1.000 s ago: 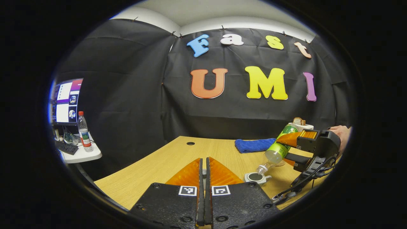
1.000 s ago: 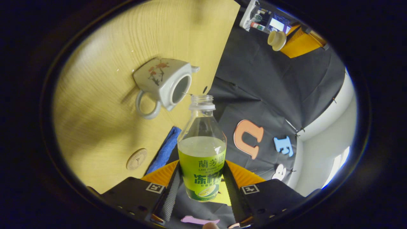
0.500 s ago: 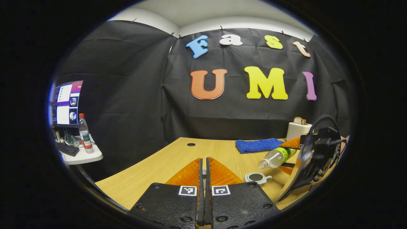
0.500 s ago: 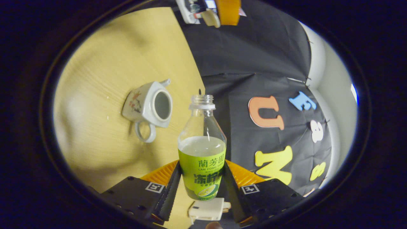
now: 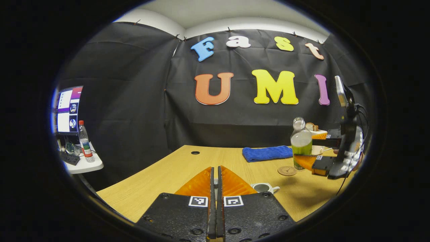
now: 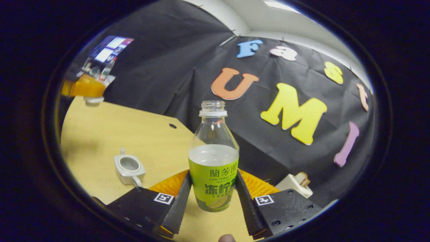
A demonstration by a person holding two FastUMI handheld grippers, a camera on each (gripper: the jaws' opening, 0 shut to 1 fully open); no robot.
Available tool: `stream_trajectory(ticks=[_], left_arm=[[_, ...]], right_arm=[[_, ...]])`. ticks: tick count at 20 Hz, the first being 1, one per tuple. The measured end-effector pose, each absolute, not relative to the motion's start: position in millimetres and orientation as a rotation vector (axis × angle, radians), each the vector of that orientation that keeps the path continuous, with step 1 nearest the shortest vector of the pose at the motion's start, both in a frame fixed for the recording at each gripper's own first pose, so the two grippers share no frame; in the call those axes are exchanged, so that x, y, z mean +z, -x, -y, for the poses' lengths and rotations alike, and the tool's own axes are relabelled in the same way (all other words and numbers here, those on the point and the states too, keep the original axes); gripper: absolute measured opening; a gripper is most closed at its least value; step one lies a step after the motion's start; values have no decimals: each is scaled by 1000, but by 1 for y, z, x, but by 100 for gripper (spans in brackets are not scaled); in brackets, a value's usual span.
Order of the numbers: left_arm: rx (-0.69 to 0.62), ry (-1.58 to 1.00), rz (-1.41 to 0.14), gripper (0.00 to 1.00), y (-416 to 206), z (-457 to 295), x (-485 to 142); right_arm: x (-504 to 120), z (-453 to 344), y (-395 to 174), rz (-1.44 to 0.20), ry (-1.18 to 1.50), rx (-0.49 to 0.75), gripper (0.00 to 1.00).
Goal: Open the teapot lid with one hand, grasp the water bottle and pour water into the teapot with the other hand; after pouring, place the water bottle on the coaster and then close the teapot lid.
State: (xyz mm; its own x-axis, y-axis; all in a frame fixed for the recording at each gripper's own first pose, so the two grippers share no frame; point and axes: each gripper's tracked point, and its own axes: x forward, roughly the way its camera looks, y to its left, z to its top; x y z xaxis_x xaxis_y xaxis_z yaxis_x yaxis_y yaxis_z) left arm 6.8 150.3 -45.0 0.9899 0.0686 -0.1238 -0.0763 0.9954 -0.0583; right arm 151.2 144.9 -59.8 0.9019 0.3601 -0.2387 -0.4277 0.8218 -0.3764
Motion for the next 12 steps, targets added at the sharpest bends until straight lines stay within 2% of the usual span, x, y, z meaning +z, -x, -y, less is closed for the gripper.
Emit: stream_trajectory(ticks=[5,12], left_arm=[[64,69,-116,3,-9,-147,-43],[66,65,-114,3,-8,-148,-43]], right_arm=[[-68,-119,-202,-255,50,358,72],[-123,-112,-246,-333,9,290,72]])
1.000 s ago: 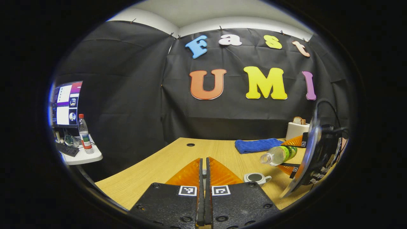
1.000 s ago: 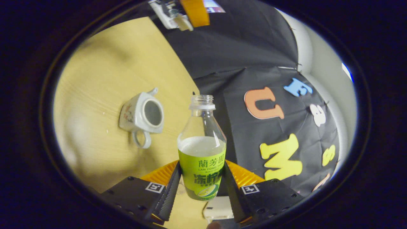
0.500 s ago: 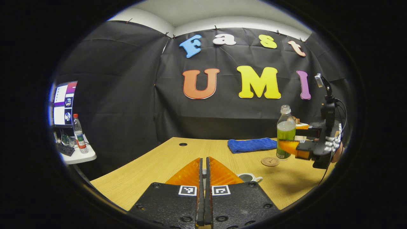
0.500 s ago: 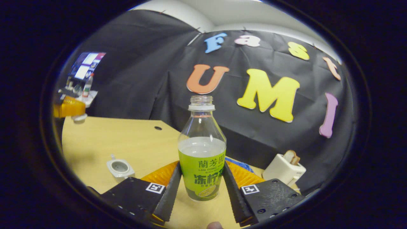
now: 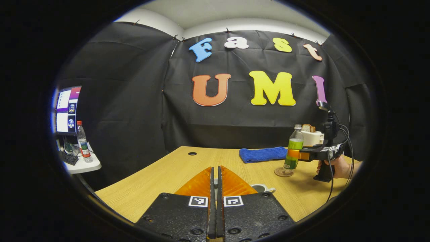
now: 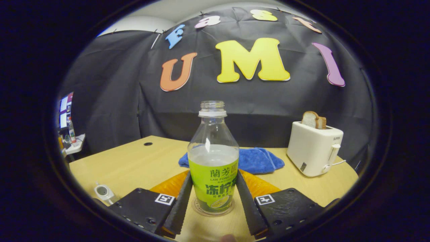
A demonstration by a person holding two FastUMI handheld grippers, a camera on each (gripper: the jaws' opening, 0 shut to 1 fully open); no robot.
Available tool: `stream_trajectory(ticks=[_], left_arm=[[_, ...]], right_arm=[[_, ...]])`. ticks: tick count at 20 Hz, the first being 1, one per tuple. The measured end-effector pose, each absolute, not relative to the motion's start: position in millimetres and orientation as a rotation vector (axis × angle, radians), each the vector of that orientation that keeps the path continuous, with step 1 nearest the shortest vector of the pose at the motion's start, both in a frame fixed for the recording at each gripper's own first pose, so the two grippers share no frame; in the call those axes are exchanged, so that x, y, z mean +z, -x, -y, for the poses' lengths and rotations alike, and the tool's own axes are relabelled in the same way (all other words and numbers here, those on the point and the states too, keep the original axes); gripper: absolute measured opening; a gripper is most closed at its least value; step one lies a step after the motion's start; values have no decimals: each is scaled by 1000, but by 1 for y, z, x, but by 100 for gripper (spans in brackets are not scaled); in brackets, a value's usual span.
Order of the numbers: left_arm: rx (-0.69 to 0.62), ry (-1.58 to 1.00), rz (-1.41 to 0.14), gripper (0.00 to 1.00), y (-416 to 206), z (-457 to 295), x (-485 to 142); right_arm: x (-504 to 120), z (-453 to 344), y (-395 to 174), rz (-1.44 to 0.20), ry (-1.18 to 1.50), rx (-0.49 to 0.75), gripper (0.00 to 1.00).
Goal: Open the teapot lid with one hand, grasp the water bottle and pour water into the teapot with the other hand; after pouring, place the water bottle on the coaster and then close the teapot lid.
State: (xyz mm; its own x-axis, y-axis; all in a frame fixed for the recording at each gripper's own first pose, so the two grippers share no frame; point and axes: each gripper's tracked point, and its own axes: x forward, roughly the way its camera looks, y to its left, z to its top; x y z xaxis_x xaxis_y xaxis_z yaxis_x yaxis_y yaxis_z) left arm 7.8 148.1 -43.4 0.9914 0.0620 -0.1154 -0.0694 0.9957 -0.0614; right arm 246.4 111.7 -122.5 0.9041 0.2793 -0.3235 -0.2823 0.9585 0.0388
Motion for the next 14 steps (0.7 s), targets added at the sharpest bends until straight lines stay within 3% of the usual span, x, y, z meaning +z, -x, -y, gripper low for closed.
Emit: stream_trajectory(ticks=[12,13,14], left_arm=[[70,91,-135,3,-10,-147,-52],[67,91,-134,3,-11,-147,-53],[66,91,-133,3,-11,-146,-54]], right_arm=[[-135,-124,-255,-318,19,288,76],[-135,-125,-252,-319,18,298,77],[-133,-125,-247,-328,19,301,88]])
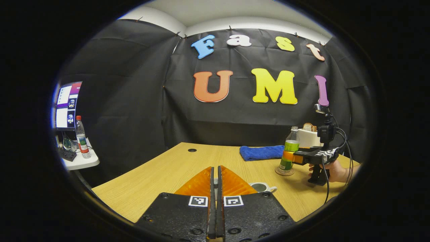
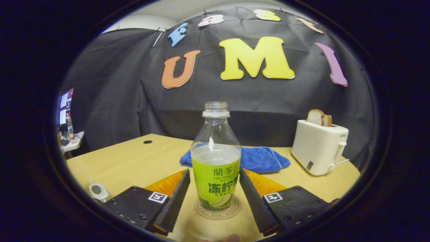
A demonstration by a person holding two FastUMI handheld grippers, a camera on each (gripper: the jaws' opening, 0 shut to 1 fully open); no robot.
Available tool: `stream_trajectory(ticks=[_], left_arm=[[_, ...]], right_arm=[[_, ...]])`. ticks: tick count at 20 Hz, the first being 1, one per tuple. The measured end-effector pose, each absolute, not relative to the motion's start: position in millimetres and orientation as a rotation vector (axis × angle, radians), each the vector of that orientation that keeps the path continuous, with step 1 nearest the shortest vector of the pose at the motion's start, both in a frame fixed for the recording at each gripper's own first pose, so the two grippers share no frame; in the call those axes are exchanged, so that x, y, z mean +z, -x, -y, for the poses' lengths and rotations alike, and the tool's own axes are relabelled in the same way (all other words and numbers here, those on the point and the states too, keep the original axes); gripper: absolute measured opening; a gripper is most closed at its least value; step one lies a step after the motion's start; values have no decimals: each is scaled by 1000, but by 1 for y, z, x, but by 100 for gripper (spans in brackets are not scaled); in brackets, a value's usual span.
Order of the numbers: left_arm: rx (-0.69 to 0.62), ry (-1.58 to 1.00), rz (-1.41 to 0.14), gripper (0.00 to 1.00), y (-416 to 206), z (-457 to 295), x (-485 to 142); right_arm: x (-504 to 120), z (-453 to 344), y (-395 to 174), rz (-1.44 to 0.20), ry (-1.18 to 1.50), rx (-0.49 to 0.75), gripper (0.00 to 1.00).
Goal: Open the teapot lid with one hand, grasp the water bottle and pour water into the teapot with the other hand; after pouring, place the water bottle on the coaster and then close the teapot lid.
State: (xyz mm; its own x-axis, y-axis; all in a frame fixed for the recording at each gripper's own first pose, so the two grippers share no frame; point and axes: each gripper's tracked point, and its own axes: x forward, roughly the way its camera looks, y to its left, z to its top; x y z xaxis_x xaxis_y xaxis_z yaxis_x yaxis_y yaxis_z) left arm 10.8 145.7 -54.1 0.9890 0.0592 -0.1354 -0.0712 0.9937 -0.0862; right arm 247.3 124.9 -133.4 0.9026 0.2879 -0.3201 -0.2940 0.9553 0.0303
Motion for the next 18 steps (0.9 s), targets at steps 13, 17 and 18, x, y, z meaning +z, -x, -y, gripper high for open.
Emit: stream_trajectory(ticks=[13,17,18], left_arm=[[-43,56,-73,4,-44,-65,-63],[-53,52,-69,4,-63,-50,-70],[-52,49,-69,3,-68,-49,-72]], right_arm=[[-70,-28,-100,-137,32,181,97],[-80,-14,-85,-150,-1,158,96],[-82,-10,-85,-156,-17,152,96]])
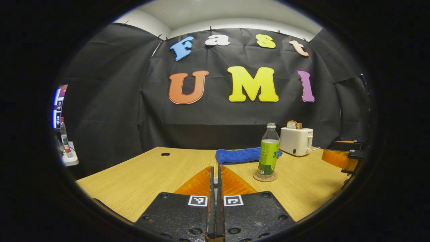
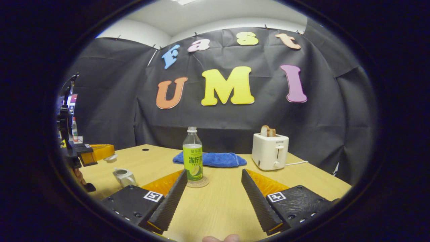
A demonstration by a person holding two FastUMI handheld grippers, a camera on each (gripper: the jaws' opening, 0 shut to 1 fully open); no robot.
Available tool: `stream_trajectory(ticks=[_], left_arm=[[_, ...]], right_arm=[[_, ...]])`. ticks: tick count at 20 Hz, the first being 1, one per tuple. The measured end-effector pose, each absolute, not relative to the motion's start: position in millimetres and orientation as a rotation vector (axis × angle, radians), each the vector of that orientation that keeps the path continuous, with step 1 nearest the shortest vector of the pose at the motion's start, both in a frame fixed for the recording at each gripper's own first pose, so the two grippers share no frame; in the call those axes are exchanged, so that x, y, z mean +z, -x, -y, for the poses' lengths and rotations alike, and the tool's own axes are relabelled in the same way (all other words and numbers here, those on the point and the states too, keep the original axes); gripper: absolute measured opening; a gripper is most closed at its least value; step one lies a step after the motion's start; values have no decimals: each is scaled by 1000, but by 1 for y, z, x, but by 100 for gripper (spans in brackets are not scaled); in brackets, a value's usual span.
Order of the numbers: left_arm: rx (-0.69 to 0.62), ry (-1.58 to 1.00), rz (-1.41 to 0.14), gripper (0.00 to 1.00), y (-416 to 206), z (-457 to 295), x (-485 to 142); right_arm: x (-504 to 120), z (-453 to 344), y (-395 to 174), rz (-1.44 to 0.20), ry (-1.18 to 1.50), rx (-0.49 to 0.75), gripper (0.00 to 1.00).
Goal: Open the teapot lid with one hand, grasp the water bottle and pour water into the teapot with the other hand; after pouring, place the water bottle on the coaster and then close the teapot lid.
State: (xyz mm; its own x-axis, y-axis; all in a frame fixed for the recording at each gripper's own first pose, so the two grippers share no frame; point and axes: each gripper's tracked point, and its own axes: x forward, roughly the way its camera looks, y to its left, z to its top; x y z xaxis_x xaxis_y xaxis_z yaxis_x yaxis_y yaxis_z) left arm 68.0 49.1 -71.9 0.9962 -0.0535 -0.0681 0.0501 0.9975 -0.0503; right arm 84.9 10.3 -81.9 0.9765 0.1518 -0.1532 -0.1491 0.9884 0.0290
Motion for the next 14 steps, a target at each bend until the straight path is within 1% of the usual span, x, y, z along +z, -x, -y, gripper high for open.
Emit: stream_trajectory(ticks=[6,11,12,13,14], left_arm=[[-40,95,-125,4,-84,-49,-102],[-47,83,-148,3,-86,-46,-114],[-44,75,-148,4,-85,-47,-115],[-48,76,-150,4,-86,-46,-117],[-53,79,-150,3,-85,-44,-118]], right_arm=[[-86,12,-86,-173,-56,100,98],[-89,13,-85,-170,-39,99,98],[-89,10,-85,-169,-36,103,96],[-89,9,-84,-166,-33,108,98],[-87,7,-84,-162,-29,111,96]])
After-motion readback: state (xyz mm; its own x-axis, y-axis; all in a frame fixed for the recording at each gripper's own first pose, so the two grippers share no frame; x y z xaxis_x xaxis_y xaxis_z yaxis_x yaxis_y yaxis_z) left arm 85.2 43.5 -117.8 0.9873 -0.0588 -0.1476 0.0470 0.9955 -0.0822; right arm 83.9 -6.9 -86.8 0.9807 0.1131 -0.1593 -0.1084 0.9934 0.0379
